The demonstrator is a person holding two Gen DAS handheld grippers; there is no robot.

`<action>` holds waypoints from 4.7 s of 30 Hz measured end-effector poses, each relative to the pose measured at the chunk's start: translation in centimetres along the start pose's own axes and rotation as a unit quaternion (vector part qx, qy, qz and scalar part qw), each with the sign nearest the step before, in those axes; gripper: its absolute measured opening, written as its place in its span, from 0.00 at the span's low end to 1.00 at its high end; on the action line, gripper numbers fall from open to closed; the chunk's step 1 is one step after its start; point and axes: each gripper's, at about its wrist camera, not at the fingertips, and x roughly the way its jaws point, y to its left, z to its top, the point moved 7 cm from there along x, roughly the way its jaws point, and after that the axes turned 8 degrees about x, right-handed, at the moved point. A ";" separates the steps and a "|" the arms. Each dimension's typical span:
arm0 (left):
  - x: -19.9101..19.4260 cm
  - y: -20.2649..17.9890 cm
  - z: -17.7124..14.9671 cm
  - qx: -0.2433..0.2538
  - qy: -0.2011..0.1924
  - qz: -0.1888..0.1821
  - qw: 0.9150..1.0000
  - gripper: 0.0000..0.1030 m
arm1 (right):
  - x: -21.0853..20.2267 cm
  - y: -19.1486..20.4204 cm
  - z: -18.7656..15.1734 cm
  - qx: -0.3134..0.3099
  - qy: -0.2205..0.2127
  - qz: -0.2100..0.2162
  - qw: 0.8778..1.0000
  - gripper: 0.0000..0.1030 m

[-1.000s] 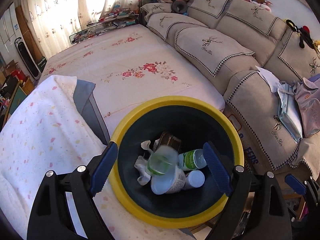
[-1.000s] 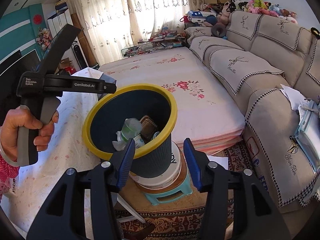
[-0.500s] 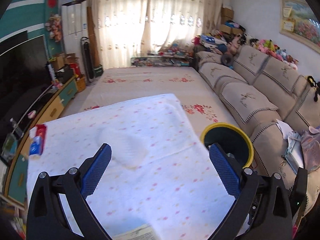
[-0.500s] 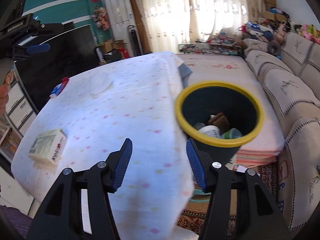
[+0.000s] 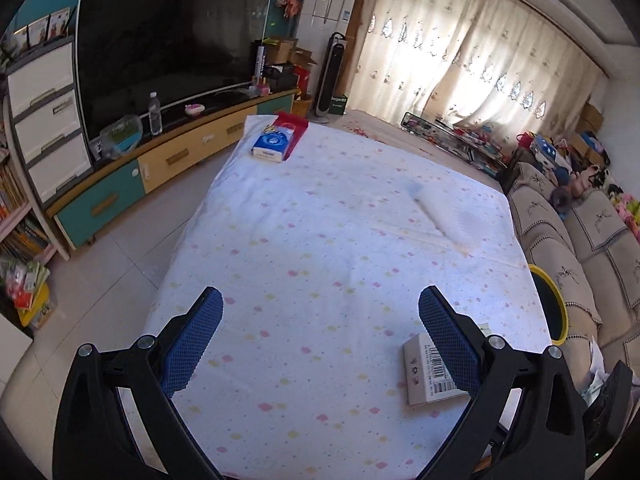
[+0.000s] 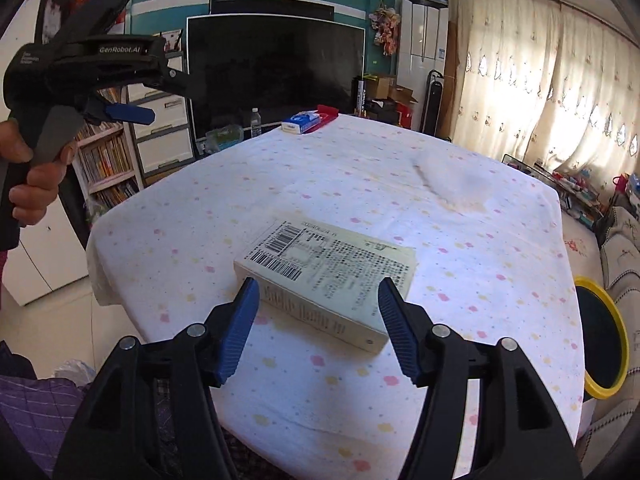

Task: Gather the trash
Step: 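Move the right gripper toward the white printed box, then grasp the white printed box with the right gripper, then carry the white box over the bin and open the right gripper, then move the left gripper toward the white foam mesh sleeve, then grasp the white foam mesh sleeve with the left gripper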

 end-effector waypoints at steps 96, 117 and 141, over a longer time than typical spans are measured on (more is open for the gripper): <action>10.2 -19.9 2.3 0.148 0.057 -0.098 0.982 0.94 | 1.8 -42.2 -4.7 0.334 0.045 -0.283 0.898 0.71; 24.7 -28.3 8.3 0.169 0.125 -0.076 0.975 0.94 | -0.1 -38.9 -3.0 0.315 0.012 -0.268 0.910 0.76; 31.2 -29.7 10.2 0.184 0.127 -0.042 0.974 0.10 | 0.2 -39.3 -3.6 0.332 0.005 -0.239 0.913 0.76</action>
